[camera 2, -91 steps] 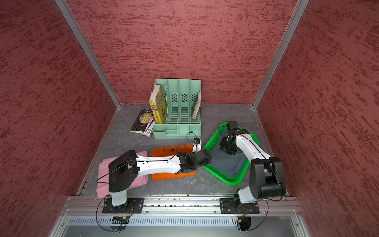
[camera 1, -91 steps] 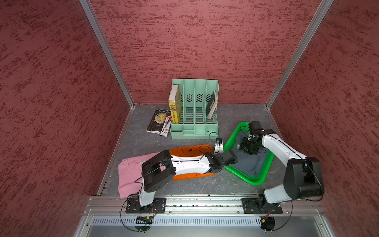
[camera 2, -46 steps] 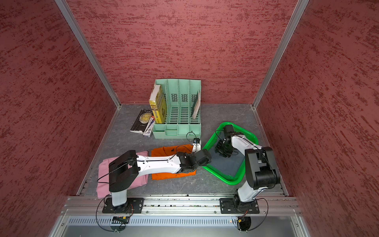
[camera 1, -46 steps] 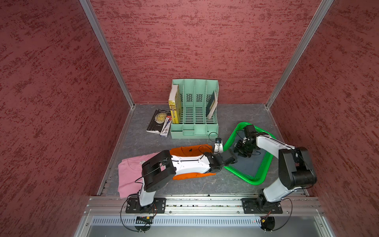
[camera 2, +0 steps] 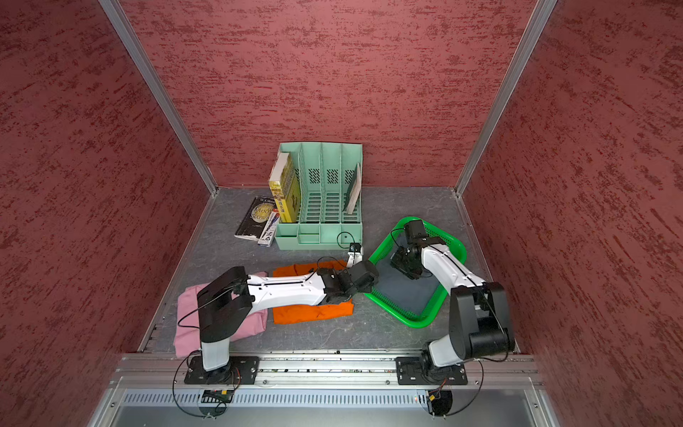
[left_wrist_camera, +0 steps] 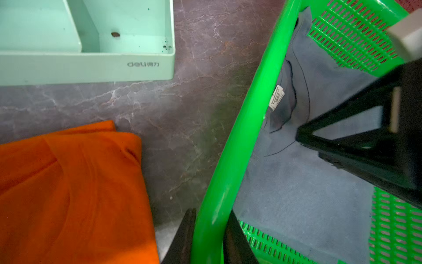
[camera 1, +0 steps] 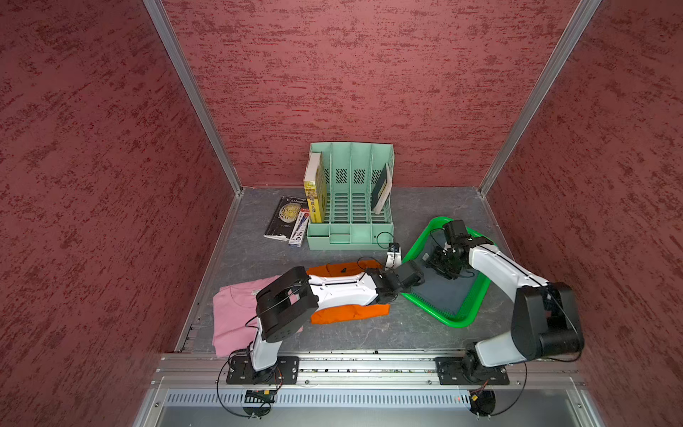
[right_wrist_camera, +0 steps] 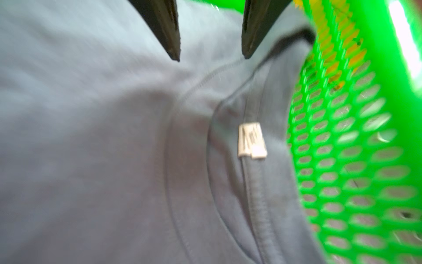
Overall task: Put the folded t-shirts into the basket
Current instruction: Adjust the bin at the center of the board, then pick up the T-shirt from the center of the board.
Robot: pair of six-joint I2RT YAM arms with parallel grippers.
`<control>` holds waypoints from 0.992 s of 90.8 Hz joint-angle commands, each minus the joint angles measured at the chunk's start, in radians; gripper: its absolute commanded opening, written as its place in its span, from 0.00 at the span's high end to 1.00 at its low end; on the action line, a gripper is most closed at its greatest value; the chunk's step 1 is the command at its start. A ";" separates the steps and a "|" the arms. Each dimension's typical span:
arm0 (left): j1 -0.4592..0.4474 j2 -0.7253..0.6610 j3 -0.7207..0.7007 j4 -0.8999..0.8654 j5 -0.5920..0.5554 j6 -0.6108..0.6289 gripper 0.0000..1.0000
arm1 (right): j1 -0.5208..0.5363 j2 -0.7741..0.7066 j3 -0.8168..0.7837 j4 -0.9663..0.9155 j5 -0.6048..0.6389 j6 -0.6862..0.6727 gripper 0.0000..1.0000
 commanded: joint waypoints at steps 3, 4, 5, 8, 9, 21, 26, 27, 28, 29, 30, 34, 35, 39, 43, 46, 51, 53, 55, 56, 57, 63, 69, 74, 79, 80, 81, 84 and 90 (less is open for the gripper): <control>0.068 0.077 0.080 0.065 0.062 0.220 0.96 | 0.007 -0.141 0.024 -0.059 0.073 -0.031 0.53; 0.072 0.082 0.087 0.069 0.070 0.237 0.95 | 0.007 -0.154 0.021 -0.057 0.071 -0.032 0.53; 0.077 0.086 0.092 0.071 0.077 0.257 0.94 | 0.007 -0.164 0.018 -0.055 0.067 -0.033 0.53; 0.087 0.104 0.112 0.073 0.087 0.303 0.91 | 0.007 -0.197 0.010 -0.049 0.055 -0.034 0.53; 0.089 0.109 0.120 0.073 0.090 0.314 0.90 | 0.007 -0.203 0.007 -0.048 0.051 -0.034 0.53; 0.120 0.145 0.198 0.063 0.089 0.477 0.66 | 0.007 -0.297 0.000 -0.105 0.056 -0.033 0.52; 0.133 0.149 0.227 0.055 0.064 0.510 0.62 | 0.007 -0.316 -0.008 -0.129 0.046 -0.062 0.53; 0.135 0.148 0.231 0.055 0.060 0.513 0.62 | 0.007 -0.318 -0.009 -0.135 0.041 -0.069 0.52; 0.137 0.147 0.233 0.054 0.056 0.515 0.62 | 0.007 -0.319 -0.010 -0.141 0.035 -0.078 0.52; 0.138 0.145 0.237 0.054 0.054 0.517 0.62 | 0.007 -0.320 -0.012 -0.146 0.032 -0.088 0.52; 0.140 0.143 0.241 0.051 0.053 0.519 0.62 | 0.007 -0.319 -0.011 -0.153 0.025 -0.097 0.53; 0.138 0.125 0.251 0.036 0.048 0.520 0.61 | 0.012 -0.315 -0.014 -0.182 0.005 -0.128 0.53; 0.137 0.119 0.251 0.033 0.046 0.519 0.61 | 0.014 -0.315 -0.017 -0.187 -0.001 -0.136 0.53; 0.133 0.089 0.244 0.034 0.033 0.508 0.60 | 0.023 -0.321 -0.035 -0.197 -0.018 -0.151 0.53; 0.129 0.052 0.221 0.047 0.021 0.500 0.50 | 0.030 -0.337 -0.067 -0.188 -0.056 -0.161 0.53; 0.128 0.019 0.207 0.047 0.013 0.488 0.45 | 0.037 -0.354 -0.091 -0.179 -0.087 -0.164 0.52; 0.131 -0.033 0.189 0.013 0.011 0.457 0.42 | 0.056 -0.380 -0.122 -0.173 -0.125 -0.167 0.53; 0.132 -0.056 0.183 -0.004 0.011 0.444 0.42 | 0.067 -0.388 -0.129 -0.173 -0.138 -0.167 0.53; 0.133 -0.079 0.172 -0.016 0.010 0.433 0.42 | 0.082 -0.398 -0.133 -0.174 -0.149 -0.169 0.53; 0.133 -0.090 0.167 -0.025 0.013 0.430 0.41 | 0.091 -0.403 -0.133 -0.174 -0.157 -0.170 0.52; 0.133 -0.101 0.163 -0.031 0.015 0.426 0.41 | 0.099 -0.407 -0.135 -0.175 -0.163 -0.169 0.52; 0.133 -0.185 0.101 -0.061 0.023 0.401 0.41 | 0.164 -0.433 -0.135 -0.164 -0.207 -0.165 0.52; 0.139 -0.289 0.016 -0.084 0.017 0.367 0.41 | 0.248 -0.458 -0.131 -0.135 -0.235 -0.139 0.51; 0.158 -0.385 -0.075 -0.107 0.011 0.331 0.39 | 0.320 -0.469 -0.133 -0.101 -0.246 -0.107 0.50; 0.189 -0.475 -0.154 -0.149 0.011 0.287 0.36 | 0.397 -0.463 -0.141 -0.050 -0.252 -0.071 0.49; 0.197 -0.492 -0.165 -0.158 0.013 0.282 0.36 | 0.411 -0.460 -0.141 -0.039 -0.252 -0.065 0.49; 0.207 -0.508 -0.185 -0.165 0.013 0.273 0.35 | 0.428 -0.456 -0.142 -0.028 -0.250 -0.058 0.49; 0.236 -0.561 -0.236 -0.186 0.019 0.257 0.34 | 0.480 -0.439 -0.148 0.008 -0.245 -0.034 0.48; 0.308 -0.682 -0.341 -0.223 0.062 0.216 0.30 | 0.572 -0.395 -0.159 0.088 -0.213 0.009 0.46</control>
